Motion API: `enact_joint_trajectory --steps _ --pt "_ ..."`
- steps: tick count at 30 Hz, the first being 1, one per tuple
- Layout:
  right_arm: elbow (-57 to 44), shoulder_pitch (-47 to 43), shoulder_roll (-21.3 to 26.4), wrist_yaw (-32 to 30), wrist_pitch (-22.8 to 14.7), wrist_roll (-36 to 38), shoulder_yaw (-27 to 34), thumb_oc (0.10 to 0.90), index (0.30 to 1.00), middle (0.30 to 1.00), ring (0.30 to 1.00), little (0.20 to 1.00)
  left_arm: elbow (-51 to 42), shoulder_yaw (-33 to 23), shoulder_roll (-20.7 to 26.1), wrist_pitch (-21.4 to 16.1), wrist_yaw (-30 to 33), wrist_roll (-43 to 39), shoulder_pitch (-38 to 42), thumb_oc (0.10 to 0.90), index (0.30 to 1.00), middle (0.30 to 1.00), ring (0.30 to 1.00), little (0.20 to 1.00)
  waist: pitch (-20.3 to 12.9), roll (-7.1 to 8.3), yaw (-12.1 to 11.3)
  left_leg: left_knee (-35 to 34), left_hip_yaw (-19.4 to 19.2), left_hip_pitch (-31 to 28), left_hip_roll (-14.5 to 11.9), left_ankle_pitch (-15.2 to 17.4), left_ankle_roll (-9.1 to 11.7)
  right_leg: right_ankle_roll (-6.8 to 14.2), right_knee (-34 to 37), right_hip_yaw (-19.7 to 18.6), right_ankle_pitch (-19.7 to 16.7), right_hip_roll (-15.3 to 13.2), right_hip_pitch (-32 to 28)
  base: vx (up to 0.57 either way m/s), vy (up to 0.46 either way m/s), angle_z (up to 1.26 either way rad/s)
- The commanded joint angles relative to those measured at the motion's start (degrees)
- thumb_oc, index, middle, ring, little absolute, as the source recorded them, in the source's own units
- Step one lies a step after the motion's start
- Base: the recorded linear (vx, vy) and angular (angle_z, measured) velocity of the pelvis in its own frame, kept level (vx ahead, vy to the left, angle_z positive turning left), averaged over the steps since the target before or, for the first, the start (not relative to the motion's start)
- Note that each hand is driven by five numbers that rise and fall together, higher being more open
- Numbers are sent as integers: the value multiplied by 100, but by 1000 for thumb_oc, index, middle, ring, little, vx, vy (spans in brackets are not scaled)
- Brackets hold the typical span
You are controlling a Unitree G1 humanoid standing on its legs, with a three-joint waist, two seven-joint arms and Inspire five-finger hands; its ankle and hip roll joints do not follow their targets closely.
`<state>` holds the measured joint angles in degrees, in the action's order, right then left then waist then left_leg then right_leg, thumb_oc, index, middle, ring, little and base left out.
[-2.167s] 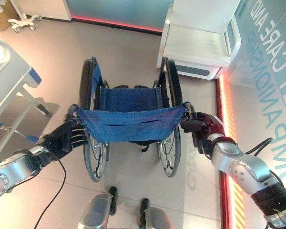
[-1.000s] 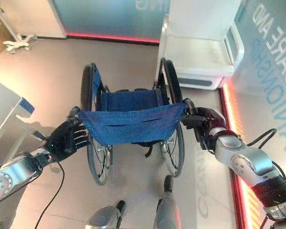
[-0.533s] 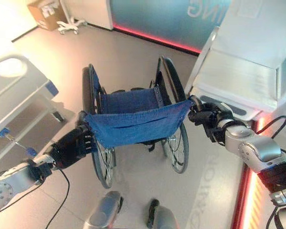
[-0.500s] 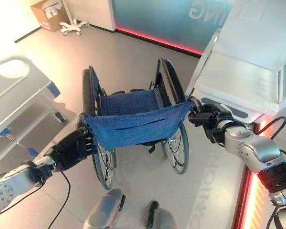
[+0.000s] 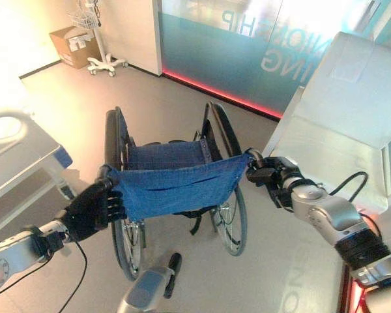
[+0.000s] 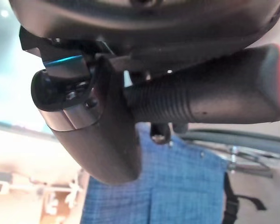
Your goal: Push the wheelchair next to the bed
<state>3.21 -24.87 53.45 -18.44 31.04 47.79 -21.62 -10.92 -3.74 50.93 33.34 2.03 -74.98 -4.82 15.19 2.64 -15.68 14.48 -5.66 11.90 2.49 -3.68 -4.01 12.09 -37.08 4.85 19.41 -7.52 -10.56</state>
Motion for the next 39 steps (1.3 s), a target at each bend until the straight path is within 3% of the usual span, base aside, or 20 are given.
enact_joint_trajectory --steps 1,3,4,5,6,7,8,11,12,16,18,21,22,23,24,26,28,30,36,39 --pt "-924 -534 -507 534 -1042 81 -139 400 300 300 300 300 166 -460 359 -766 127 197 1021 400 300 300 300 300 -370 -48 78 -544 341 -235 276 128 -29 -54 -894 354 -2686 828 366 368 93 37" --pt "-836 -679 -559 530 -1065 32 -198 400 300 300 300 300 270 -318 396 -753 75 177 1190 400 300 300 300 300 -332 -85 192 -466 407 -372 320 231 -70 -202 -924 417 -2457 710 781 394 58 15" --pt "-814 -746 -553 484 -1022 -20 -190 400 300 300 300 300 261 -248 431 -733 -29 197 1258 400 300 300 300 300 -269 -87 292 -419 541 -503 432 257 -81 -337 -356 490 -2083 649 1008 363 2 6" --pt "-812 -754 -540 482 -1007 -50 -175 400 300 300 300 300 244 -246 441 -727 -53 185 1263 400 300 300 300 300 -278 -113 302 -412 585 -512 431 251 -75 -376 -133 499 -2054 661 1073 522 -68 25" --pt "-802 -732 -412 472 -999 -59 -37 400 300 300 300 300 176 -312 523 -708 -211 126 1220 400 300 300 300 300 -236 -127 324 -349 794 -646 471 354 -32 -505 630 586 -1914 516 1250 280 -69 38" --pt "-804 -728 -413 472 -998 -60 -35 400 300 300 300 300 178 -312 524 -708 -217 129 1219 400 300 300 300 300 -219 -126 346 -341 816 -664 481 365 -30 -505 635 609 -1901 508 1218 486 -227 57" --pt "-666 -742 -296 530 -1083 -61 90 400 300 300 300 300 146 -322 534 -728 -374 174 1212 400 300 300 300 300 -93 -37 429 -172 1008 -945 602 701 -24 -496 1745 622 -2196 222 1520 439 -252 69" --pt "-572 -891 -223 492 -1057 -14 72 400 300 300 300 300 110 -236 498 -778 -408 264 1225 400 300 300 300 300 18 2 617 -34 1178 -1312 657 1120 -18 -344 2685 483 -2598 42 1838 449 -268 81" --pt "-630 -1107 -125 460 -904 72 44 400 300 300 300 300 49 -139 487 -891 -378 322 1183 400 300 300 300 300 51 34 676 26 1332 -1583 633 1384 13 -196 3382 380 -2891 -211 2151 494 -288 79" --pt "-751 -1292 113 559 -699 249 98 400 300 300 300 300 -145 -299 424 -1006 -338 347 882 400 300 300 300 300 56 52 690 156 1527 -1858 505 1705 23 -122 3347 251 -3090 -289 2219 497 -284 54" --pt "-607 -1439 160 705 -669 203 43 400 300 300 300 300 -221 -409 296 -1011 -375 361 734 400 300 300 300 300 -56 112 661 419 1594 -1889 422 1581 69 -136 3293 295 -2956 -156 2033 495 -283 46" --pt "-474 -1556 192 888 -549 167 -25 400 300 300 300 300 -281 -497 178 -939 -286 272 616 400 300 300 300 300 -244 77 735 793 1655 -2102 146 1049 330 -325 2928 380 -2713 96 1981 428 -228 80" --pt "-427 -1580 241 1041 -526 83 -69 400 300 300 300 300 -298 -525 106 -894 -217 251 581 400 300 300 300 300 -290 69 755 1485 1480 -2046 -9 541 514 -489 2891 511 -2586 194 1818 370 -333 75" --pt "-388 -1615 307 1165 -535 -4 -119 400 300 300 300 300 -359 -558 38 -838 -170 219 535 400 300 300 300 300 -273 174 735 2593 1192 -1563 -4 -121 720 -691 3026 655 -2472 216 1485 417 -430 42" --pt "-383 -1637 373 1207 -546 -18 -144 400 300 300 300 300 -398 -593 4 -826 -178 204 478 400 300 300 300 300 -203 192 701 3652 1036 -1046 79 -301 802 -842 3040 697 -2368 283 1292 271 -343 6" --pt "-393 -1658 403 1219 -575 34 -150 400 300 300 300 300 -477 -623 -78 -769 -145 248 475 400 300 300 300 300 -79 254 615 4397 874 -240 330 -289 752 -976 3020 795 -2227 337 1063 255 -262 -11" --pt "-443 -1663 361 1116 -592 103 -166 400 300 300 300 300 -495 -623 -131 -780 -148 336 460 400 300 300 300 300 22 249 512 4131 817 90 439 -93 647 -994 3046 780 -2176 449 854 359 -202 22" --pt "-507 -1711 297 1108 -614 83 -202 400 300 300 300 300 -478 -713 -72 -866 -136 340 366 400 300 300 300 300 79 208 369 3170 731 212 506 -23 554 -946 3078 706 -2073 621 635 438 -161 29" --pt "30 -2043 -319 880 -755 6 -559 400 300 300 300 300 -235 -707 -79 -1035 -348 654 222 400 300 300 300 300 26 -106 -139 -620 253 333 98 -1064 767 -1085 3207 695 -1427 1347 -314 555 -85 0" --pt "-20 -1746 -450 822 -866 -165 -504 400 300 300 300 300 -279 -599 -166 -1091 -271 847 268 400 300 300 300 300 -39 -183 -238 -1412 -110 433 97 -1238 819 -1116 3174 669 -1093 1559 -714 595 -42 20"
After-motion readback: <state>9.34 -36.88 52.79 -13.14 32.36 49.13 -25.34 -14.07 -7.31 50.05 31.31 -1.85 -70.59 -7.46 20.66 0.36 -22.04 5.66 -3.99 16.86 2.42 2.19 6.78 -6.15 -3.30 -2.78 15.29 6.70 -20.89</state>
